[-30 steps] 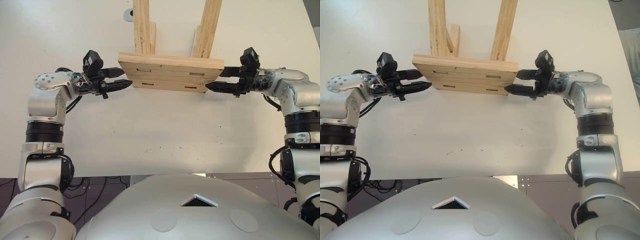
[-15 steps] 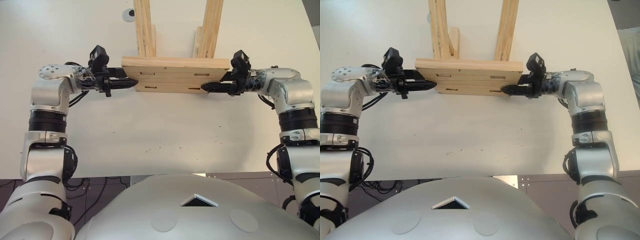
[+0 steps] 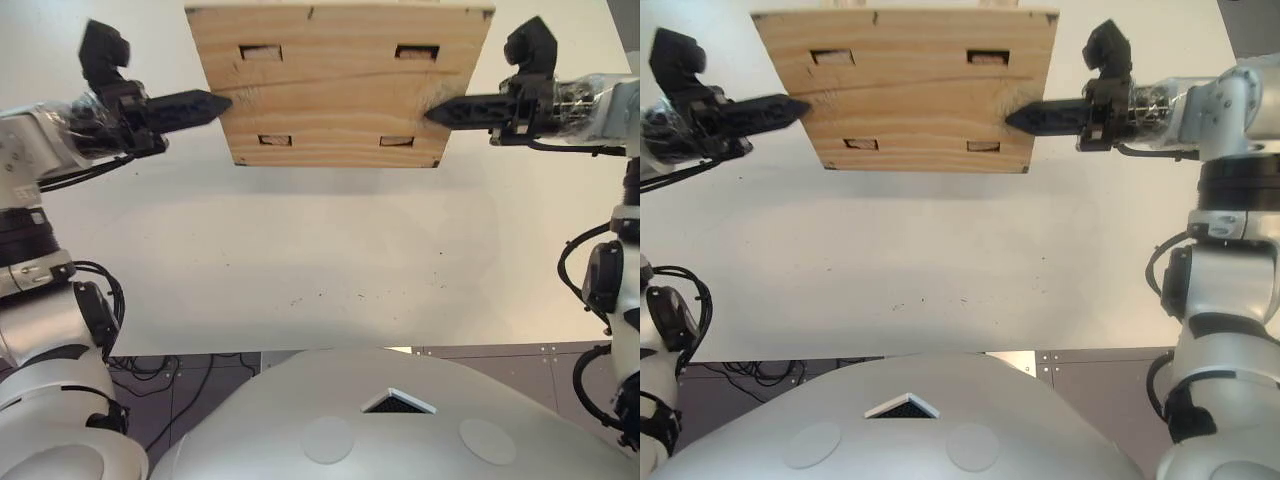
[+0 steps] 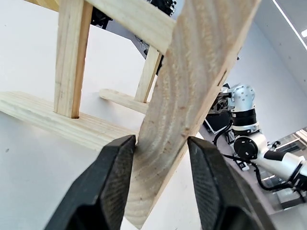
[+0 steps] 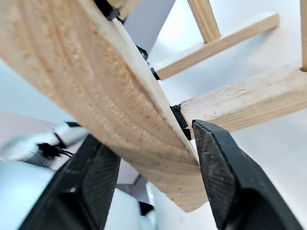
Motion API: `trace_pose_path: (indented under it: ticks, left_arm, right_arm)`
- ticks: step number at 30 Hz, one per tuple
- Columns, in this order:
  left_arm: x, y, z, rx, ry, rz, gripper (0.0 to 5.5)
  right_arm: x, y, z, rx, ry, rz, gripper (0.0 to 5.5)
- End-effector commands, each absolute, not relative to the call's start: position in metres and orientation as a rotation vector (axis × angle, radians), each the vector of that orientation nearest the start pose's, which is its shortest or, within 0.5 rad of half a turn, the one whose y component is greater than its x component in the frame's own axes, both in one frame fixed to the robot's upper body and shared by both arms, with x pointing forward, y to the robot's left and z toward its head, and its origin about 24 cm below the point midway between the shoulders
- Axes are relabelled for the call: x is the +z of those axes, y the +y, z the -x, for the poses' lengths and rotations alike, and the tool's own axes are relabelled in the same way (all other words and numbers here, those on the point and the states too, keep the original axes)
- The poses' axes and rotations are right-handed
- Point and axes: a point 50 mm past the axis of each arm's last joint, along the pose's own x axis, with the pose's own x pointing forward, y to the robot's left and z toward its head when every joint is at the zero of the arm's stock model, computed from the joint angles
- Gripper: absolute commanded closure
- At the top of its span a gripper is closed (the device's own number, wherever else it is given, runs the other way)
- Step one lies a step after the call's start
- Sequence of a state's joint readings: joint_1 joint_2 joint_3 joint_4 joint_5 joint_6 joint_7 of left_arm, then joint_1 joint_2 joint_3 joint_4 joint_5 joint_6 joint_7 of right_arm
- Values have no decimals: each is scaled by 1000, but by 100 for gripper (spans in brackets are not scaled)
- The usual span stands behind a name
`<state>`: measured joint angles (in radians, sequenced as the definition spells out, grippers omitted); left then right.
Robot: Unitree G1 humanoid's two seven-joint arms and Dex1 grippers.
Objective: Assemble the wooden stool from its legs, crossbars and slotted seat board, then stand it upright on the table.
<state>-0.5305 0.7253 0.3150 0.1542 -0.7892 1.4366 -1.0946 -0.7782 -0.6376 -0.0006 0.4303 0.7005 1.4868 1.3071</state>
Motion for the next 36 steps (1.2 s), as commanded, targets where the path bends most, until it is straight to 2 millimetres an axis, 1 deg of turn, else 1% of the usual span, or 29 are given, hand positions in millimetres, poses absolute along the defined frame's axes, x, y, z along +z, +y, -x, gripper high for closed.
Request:
trace_pose_path:
  ticks: [1,3,4,6,8,12,14,16,17,18,19,21,22,23,24,25,26,27,28,29,30,32,34,35,36]
  left_arm:
    - [152,241,-283,-866,790,843,379]
    - [162,245,-294,-792,757,865,388]
    - [167,245,-300,-759,741,875,394]
    - [179,243,-318,-659,716,910,398]
    - [181,241,-331,-557,714,938,402]
    - [169,241,-352,-358,685,995,407]
    - [161,238,-359,-298,677,1003,411]
    - [146,233,-360,-259,698,963,417]
    - [138,232,-360,-242,709,934,417]
    - [133,231,-360,-236,710,923,399]
    - [129,232,-359,-232,707,927,391]
    - [126,233,-358,-240,687,948,345]
    - [128,237,-358,-245,640,970,332]
    - [131,242,-359,-245,587,986,320]
    - [137,250,-360,-225,492,985,310]
    - [146,259,-362,-213,364,1003,288]
    - [154,267,-361,-205,256,1035,284]
    - [157,274,-358,-197,187,1058,283]
    - [157,280,-353,-186,127,1080,283]
    - [154,284,-349,-170,89,1088,283]
    - [150,286,-344,-155,66,1081,283]
    - [136,285,-331,-127,42,954,283]
    - [113,272,-314,-96,73,788,283]
    - [100,262,-306,-94,100,687,283]
    - [86,251,-297,-96,125,598,283]
  right_arm:
    - [190,-177,-329,1244,853,-1134,319]
    - [201,-183,-340,1119,848,-1163,321]
    - [204,-185,-344,1060,839,-1180,327]
    - [199,-186,-355,918,808,-1210,337]
    - [190,-185,-363,800,793,-1233,351]
    - [170,-179,-372,649,776,-1294,376]
    - [155,-177,-375,569,781,-1277,400]
    - [138,-177,-375,482,793,-1236,402]
    - [131,-177,-375,459,800,-1226,402]
    - [127,-176,-374,447,807,-1222,375]
    - [124,-175,-373,451,811,-1210,363]
    - [122,-174,-372,466,807,-1205,314]
    - [122,-177,-373,463,786,-1198,299]
    - [122,-181,-373,456,761,-1197,287]
    - [124,-185,-374,457,725,-1196,273]
    - [128,-189,-375,471,681,-1211,249]
    - [132,-194,-375,491,639,-1236,240]
    - [134,-197,-374,506,610,-1256,216]
    - [135,-201,-373,515,575,-1280,209]
    - [135,-206,-372,514,538,-1297,188]
    - [134,-210,-370,510,509,-1310,174]
    - [135,-221,-368,491,392,-1338,174]
    - [139,-229,-361,511,252,-1392,174]
    - [138,-231,-356,504,182,-1395,174]
    - [134,-233,-350,458,119,-1347,174]
